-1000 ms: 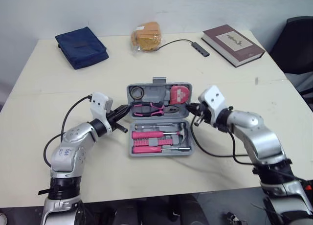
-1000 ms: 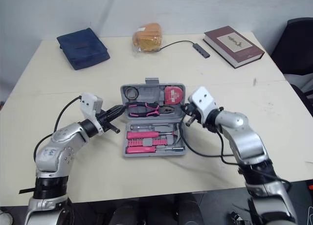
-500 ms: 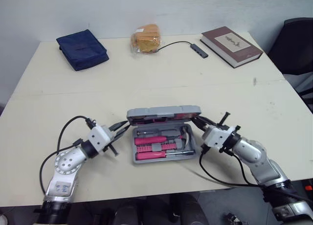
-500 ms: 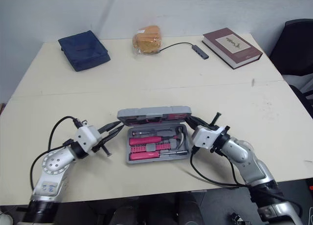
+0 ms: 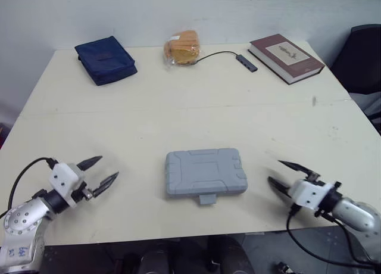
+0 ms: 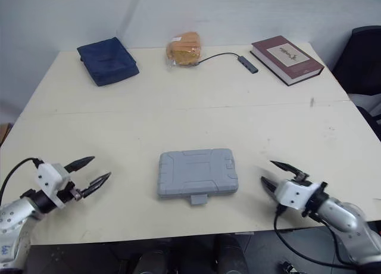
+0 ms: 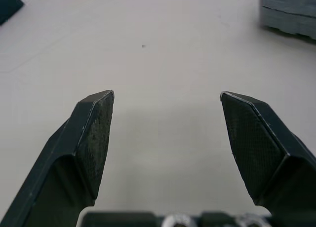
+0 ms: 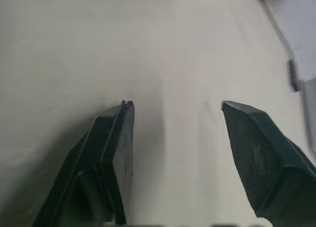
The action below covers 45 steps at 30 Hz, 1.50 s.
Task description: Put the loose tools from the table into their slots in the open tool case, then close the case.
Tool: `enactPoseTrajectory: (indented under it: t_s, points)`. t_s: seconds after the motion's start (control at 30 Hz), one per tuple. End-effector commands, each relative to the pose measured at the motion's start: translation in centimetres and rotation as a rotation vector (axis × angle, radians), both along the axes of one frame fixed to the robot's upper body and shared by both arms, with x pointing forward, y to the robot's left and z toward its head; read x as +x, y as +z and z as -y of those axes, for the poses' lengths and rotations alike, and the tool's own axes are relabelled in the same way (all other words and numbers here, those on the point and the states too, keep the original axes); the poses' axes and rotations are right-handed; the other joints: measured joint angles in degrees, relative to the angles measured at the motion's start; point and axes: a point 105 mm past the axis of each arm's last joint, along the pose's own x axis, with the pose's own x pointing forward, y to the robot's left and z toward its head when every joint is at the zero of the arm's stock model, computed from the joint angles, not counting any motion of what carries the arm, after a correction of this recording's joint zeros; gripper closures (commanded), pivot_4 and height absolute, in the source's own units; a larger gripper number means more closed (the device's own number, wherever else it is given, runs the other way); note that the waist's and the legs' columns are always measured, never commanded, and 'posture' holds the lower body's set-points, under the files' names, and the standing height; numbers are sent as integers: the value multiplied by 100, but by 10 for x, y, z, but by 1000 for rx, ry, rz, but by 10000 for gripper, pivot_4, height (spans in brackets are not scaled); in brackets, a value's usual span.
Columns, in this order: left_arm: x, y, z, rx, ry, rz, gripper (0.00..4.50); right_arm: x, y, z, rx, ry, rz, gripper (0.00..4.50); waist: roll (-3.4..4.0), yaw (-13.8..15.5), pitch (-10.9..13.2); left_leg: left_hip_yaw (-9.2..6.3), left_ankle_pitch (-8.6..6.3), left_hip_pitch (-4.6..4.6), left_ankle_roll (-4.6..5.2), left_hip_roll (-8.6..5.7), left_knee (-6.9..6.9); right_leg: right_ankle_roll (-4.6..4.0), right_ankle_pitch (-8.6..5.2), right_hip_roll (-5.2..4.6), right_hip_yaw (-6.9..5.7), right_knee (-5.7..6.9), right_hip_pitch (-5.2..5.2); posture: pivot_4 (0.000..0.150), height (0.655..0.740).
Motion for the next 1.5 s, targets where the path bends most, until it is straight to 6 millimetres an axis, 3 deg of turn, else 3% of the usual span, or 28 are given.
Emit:
enactPoseTrajectory:
  t_s: [0.03,0.1,0.2,0.27,0.43,0.53,0.63,0.93,1.17,1.33,1.5]
  points:
    - [11,13,22,-41,-63,24,15790,-6,21,-18,193,46,-111,20307,0,7,0,0,0,1,0,1,0,0,0,-2,1,0,1,1500,7400]
    - [17,14,34,-25,-114,16,23125,-10,22,-24,268,60,-207,27847,1,-12,-1,2,3,4,-11,3,-1,1,1,-4,3,2,1,1500,7400]
    - [36,16,56,-18,-177,-9,37493,-24,18,-42,308,126,-387,44025,0,15,0,2,8,3,-26,2,1,0,1,0,-1,3,1,1500,7400]
    - [47,17,70,-19,-225,-26,44507,-33,14,-53,301,167,-480,45000,-2,52,-1,2,8,3,-26,1,4,0,1,9,-2,2,1,1500,7400]
    - [74,16,112,-45,-340,-112,44507,-40,3,-76,274,229,-568,45000,-6,78,-1,2,9,1,-24,-5,6,2,2,21,-4,1,2,1500,7400]
    - [82,12,141,-1,-440,-136,44507,-43,-20,-73,131,241,-628,45000,-11,95,1,3,10,-5,-20,-11,15,9,6,23,-5,0,2,1500,7400]
    - [85,5,151,53,-491,-170,44507,-26,-18,-73,166,191,-582,45000,-16,45,1,7,11,-9,-20,-18,17,10,6,32,-2,-7,0,1500,7400]
    - [85,-8,155,171,-549,-219,44507,-5,-27,-74,104,195,-518,45000,-30,42,-2,9,23,1,-42,-6,20,-9,5,65,4,1,1,1500,7400]
    - [53,-23,150,160,-601,-264,44507,52,-17,-66,48,156,-394,45000,-48,-116,-13,13,24,12,-42,8,20,-14,8,58,10,9,7,1500,7400]
    - [40,-21,142,141,-545,-253,44507,76,-15,-76,44,173,-360,45000,-49,-96,-15,12,29,13,-45,14,20,-15,7,55,10,18,5,1500,7400]
    - [36,-16,130,99,-415,-227,44507,85,-15,-77,50,155,-333,45000,-49,-99,-15,11,30,14,-44,16,20,-15,8,44,11,22,5,1500,7400]
